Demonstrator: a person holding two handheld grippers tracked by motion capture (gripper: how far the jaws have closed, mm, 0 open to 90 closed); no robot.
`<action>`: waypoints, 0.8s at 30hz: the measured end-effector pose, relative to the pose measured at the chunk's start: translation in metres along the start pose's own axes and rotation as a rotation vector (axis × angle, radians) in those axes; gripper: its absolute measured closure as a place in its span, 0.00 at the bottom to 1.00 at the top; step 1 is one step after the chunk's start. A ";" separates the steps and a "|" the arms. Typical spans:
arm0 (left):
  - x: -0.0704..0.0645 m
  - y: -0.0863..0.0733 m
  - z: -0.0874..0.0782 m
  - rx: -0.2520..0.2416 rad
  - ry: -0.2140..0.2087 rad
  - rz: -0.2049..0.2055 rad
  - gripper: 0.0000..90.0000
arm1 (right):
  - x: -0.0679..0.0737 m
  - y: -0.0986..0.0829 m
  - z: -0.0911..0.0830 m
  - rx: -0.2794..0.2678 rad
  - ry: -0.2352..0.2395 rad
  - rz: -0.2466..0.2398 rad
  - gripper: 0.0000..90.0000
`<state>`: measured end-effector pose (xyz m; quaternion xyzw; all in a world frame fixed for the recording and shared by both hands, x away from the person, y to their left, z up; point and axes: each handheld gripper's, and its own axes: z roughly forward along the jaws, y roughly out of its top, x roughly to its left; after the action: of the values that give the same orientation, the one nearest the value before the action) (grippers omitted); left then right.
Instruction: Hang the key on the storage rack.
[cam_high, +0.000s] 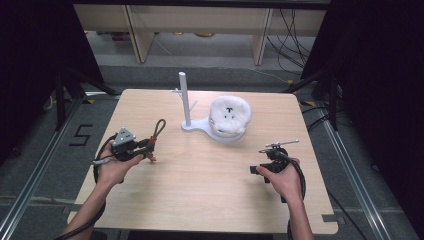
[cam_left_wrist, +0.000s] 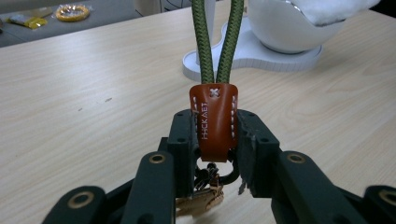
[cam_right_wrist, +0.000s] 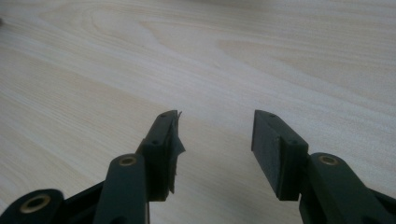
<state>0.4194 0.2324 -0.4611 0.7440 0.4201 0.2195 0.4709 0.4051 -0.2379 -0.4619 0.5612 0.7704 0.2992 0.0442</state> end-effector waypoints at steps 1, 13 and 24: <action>0.001 0.000 0.000 -0.010 -0.005 0.001 0.76 | 0.000 0.000 0.000 -0.002 0.000 -0.006 0.58; 0.000 0.010 -0.002 -0.077 0.013 -0.017 0.76 | -0.001 0.000 0.000 -0.009 -0.006 -0.015 0.57; -0.001 0.022 0.000 -0.139 0.020 -0.043 0.76 | 0.002 0.001 0.000 0.003 -0.012 0.015 0.56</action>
<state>0.4280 0.2272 -0.4420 0.6981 0.4245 0.2455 0.5217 0.4050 -0.2360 -0.4613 0.5686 0.7665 0.2952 0.0458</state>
